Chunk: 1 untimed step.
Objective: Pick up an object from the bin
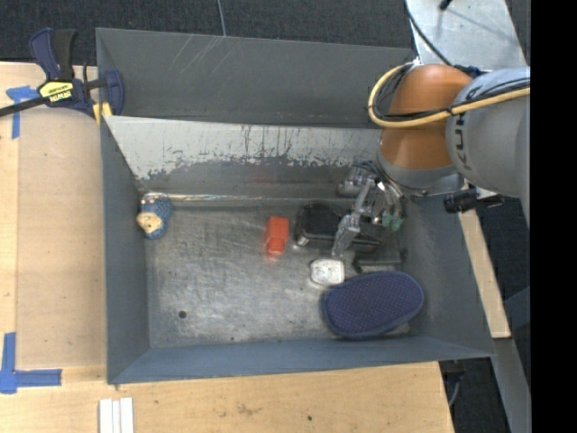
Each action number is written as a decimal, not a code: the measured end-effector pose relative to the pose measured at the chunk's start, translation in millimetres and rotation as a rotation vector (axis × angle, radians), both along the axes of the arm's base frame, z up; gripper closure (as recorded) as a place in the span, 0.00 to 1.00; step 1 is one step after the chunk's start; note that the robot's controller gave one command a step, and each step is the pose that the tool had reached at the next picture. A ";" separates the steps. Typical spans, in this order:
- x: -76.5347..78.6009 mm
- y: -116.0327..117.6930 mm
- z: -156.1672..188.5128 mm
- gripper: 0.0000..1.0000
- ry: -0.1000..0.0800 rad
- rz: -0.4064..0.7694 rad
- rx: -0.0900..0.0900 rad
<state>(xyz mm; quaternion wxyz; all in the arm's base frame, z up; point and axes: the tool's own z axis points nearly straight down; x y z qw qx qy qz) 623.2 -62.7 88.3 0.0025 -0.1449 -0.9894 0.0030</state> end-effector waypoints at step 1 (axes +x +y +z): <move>0.2 5.7 -4.6 0.00 0.010 -0.387 -0.003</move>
Offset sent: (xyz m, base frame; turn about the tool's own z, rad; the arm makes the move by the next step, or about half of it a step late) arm -0.0016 0.0125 -0.0183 0.3906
